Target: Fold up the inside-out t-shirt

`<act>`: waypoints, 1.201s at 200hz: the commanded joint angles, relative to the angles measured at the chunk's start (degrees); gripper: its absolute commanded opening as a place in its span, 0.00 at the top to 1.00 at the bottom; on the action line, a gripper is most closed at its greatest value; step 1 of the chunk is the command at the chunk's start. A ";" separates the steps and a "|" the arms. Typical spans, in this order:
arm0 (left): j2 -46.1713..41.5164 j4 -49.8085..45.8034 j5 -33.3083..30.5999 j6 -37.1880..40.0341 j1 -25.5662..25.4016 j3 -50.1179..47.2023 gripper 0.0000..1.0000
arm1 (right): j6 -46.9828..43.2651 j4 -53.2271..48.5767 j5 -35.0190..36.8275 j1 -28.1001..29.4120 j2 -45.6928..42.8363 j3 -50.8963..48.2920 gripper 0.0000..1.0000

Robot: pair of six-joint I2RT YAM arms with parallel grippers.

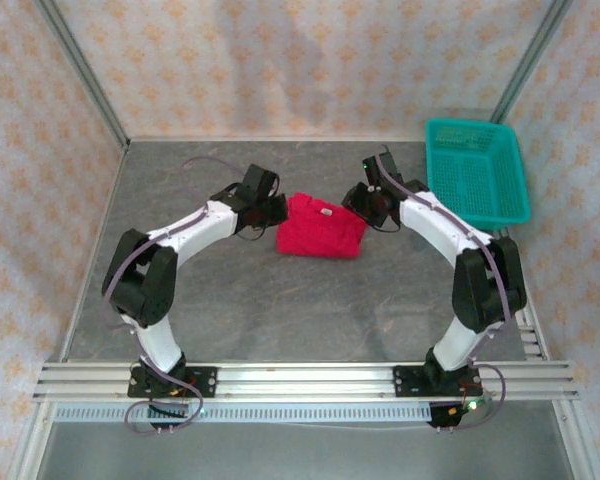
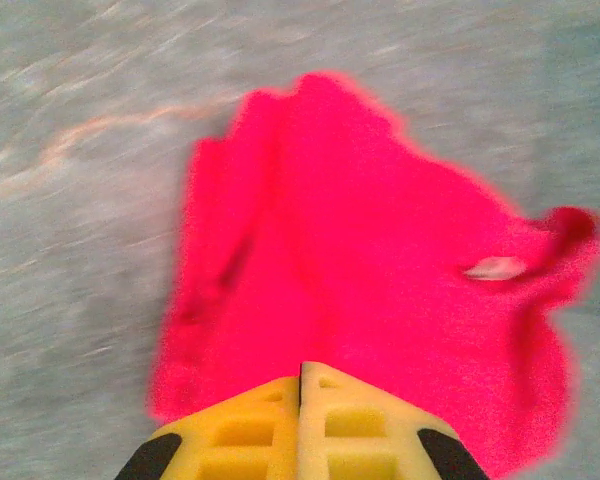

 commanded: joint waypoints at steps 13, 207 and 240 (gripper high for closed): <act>3.10 7.00 3.81 -4.24 -1.92 2.15 0.96 | 12.63 13.93 -4.31 0.59 2.87 -6.71 0.78; 9.02 -0.94 0.24 9.17 16.14 5.83 0.39 | -8.60 -1.41 10.20 6.59 8.91 7.77 0.01; -8.13 -2.65 -13.06 13.00 15.38 -0.30 0.00 | -19.03 -6.90 20.49 4.29 -4.60 4.56 0.01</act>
